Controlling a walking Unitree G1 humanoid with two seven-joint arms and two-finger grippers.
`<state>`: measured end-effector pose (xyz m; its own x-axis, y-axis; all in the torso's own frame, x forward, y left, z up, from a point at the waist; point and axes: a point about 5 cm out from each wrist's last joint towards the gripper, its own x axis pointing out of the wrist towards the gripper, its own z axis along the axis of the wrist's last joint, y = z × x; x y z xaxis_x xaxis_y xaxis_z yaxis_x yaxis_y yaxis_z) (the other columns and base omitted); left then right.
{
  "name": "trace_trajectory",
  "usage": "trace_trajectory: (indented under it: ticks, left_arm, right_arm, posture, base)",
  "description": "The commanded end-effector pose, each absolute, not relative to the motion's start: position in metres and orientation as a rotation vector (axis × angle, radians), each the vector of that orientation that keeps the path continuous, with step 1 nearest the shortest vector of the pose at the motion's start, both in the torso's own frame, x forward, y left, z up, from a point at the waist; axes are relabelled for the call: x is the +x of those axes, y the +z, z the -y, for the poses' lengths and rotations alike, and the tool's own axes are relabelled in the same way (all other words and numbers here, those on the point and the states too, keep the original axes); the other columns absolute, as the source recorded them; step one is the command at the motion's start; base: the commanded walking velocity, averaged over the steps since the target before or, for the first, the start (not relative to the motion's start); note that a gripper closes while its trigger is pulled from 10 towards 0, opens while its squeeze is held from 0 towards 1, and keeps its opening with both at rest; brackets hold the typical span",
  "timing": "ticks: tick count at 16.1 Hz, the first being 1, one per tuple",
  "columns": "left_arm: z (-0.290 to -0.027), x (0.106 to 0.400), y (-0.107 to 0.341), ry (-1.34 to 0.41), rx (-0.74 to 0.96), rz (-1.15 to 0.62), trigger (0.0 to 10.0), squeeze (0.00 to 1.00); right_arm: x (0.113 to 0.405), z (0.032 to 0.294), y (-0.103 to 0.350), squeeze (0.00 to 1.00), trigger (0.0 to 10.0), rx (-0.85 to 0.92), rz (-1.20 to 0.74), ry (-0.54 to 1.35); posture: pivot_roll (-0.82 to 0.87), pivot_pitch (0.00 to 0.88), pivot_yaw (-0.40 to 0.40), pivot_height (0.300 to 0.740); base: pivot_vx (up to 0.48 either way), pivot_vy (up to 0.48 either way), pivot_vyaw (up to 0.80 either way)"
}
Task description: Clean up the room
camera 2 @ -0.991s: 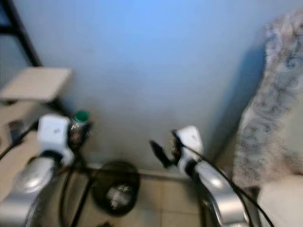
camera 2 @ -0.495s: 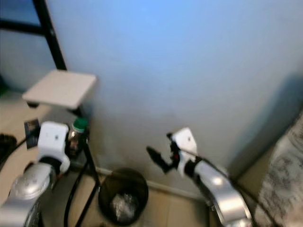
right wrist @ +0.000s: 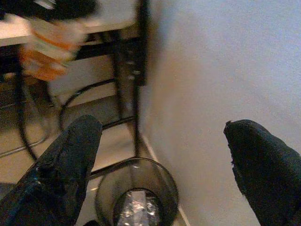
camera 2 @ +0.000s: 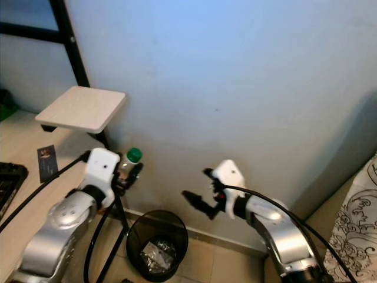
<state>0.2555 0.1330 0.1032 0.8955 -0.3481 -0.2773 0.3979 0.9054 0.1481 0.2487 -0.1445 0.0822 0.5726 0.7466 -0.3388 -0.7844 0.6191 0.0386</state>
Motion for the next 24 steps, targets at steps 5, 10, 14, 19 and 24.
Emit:
trace_trajectory:
  ticks: [5, 10, 14, 19, 24]
  left_arm:
    - [-0.132, 0.291, 0.066, -0.533, 0.295, -0.334, 10.0, 0.0]
    - [-0.128, 0.307, 0.048, -0.557, 0.323, -0.365, 10.0, 0.0]
    - [-0.114, 0.312, 0.04, -0.632, 0.301, -0.375, 10.0, 0.0]
    - [-0.101, 0.32, 0.044, -0.635, 0.244, -0.33, 10.0, 0.0]
    - [-0.103, 0.323, 0.045, -0.581, 0.174, -0.289, 10.0, 0.0]
  right_arm:
    - [0.249, 0.136, 0.088, 0.0, 10.0, -0.279, -0.391, 1.221]
    - [0.24, 0.12, 0.061, 0.0, 10.0, -0.37, -0.493, 1.258]
    - [0.224, 0.111, 0.044, 0.0, 10.0, -0.412, -0.529, 1.233]
    - [0.225, 0.125, 0.051, 0.0, 10.0, -0.502, -0.558, 1.229]
    - [0.227, 0.131, 0.052, 0.0, 10.0, -0.551, -0.569, 1.214]
  posture:
    - [-0.02, 0.029, -0.018, 0.74]
    - [-0.04, 0.094, -0.013, 0.74]
    - [-0.07, 0.147, -0.002, 0.74]
    - [-0.1, 0.14, 0.005, 0.74]
    - [-0.11, 0.127, 0.002, 0.74]
  base:
    - [0.0, 0.0, 0.0]
    - [0.0, 0.0, 0.0]
    - [0.0, 0.0, 0.0]
    - [0.0, 0.0, 0.0]
    - [0.0, 0.0, 0.0]
